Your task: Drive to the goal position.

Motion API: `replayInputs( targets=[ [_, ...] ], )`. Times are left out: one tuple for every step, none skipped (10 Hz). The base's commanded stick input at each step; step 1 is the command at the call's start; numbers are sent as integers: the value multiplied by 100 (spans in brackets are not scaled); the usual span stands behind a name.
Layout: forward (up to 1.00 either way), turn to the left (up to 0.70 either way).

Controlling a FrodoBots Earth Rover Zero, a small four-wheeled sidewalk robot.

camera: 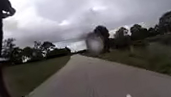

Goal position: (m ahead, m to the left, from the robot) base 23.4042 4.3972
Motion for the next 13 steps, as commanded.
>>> replayInputs(
  targets=[
    [70, 0],
    [70, 0],
    [70, 0],
    [70, 0],
    [70, 0],
    [70, 0],
    [70, 0],
    [70, 0],
    [70, 0],
    [70, 23],
    [70, 23],
    [70, 9],
    [70, 1]
  ],
)
